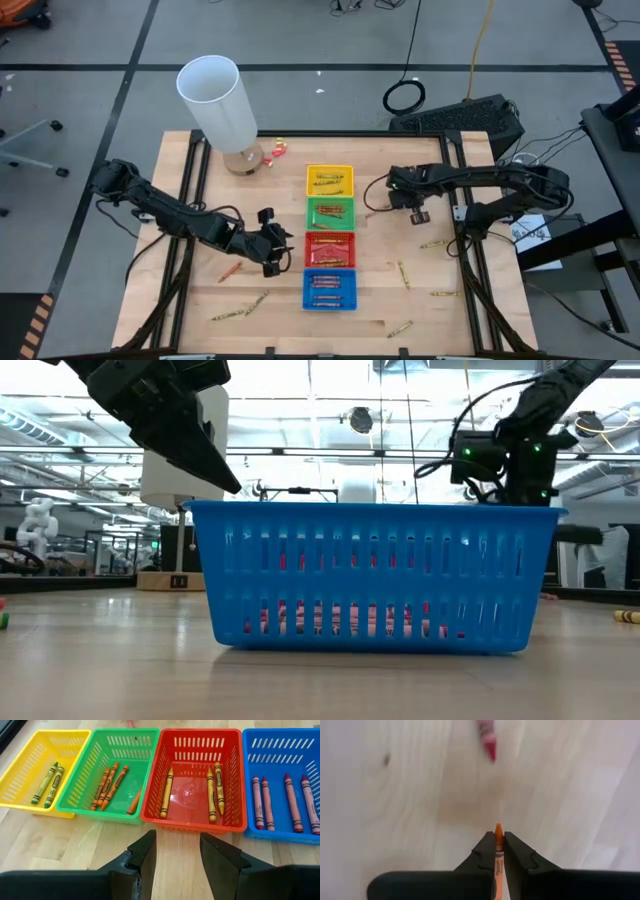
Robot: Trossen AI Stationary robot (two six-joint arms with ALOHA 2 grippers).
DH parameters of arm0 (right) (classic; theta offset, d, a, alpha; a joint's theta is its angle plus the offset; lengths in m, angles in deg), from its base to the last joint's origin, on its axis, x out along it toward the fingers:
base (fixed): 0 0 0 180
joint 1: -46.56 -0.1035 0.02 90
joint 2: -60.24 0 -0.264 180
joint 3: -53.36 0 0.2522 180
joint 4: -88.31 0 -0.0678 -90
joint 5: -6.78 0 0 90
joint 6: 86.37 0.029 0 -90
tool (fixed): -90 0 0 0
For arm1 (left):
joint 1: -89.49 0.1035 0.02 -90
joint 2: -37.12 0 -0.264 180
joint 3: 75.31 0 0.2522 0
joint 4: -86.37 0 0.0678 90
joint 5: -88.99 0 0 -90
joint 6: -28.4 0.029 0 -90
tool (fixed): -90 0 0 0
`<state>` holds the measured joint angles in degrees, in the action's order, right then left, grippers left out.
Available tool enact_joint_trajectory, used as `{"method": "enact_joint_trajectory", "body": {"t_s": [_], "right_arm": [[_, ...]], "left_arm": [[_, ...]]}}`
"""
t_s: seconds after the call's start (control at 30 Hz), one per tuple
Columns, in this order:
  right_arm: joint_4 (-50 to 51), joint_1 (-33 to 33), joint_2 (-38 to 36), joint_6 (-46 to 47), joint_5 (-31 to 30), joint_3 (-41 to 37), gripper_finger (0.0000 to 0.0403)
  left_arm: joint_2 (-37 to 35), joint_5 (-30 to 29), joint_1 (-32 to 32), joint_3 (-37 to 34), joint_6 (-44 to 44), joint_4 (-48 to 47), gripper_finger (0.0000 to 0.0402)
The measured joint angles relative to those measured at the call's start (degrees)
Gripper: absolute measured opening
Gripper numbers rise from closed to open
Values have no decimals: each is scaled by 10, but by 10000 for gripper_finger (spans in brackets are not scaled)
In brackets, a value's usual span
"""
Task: Sort crayons
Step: Put the orange crayon into the green bin
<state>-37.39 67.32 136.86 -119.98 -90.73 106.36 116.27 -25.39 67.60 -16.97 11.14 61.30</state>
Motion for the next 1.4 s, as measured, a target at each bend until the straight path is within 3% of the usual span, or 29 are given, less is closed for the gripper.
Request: {"method": "enact_joint_trajectory", "body": {"t_s": [0.5, 0.8, 0.93, 1.1, 1.27, 1.4], "right_arm": [[-1, -53, -2, 184, 160, 145, 3], [-123, -108, -2, 309, 283, 158, 3], [-216, -143, -2, 344, 304, 158, 3], [-361, -180, -2, 360, 298, 158, 3], [-481, -216, -2, 357, 243, 158, 3], [-530, -239, -2, 345, 241, 158, 3]], "left_arm": [[0, -4, 0, 0, 1, -2, 150], [0, -26, 0, 0, 0, 6, 150], [0, -45, 0, 0, -3, 35, 150], [2, -52, 0, 0, 34, 145, 150], [4, -53, 0, 1, 100, 248, 150], [4, -63, 1, 1, 134, 292, 159]]}}
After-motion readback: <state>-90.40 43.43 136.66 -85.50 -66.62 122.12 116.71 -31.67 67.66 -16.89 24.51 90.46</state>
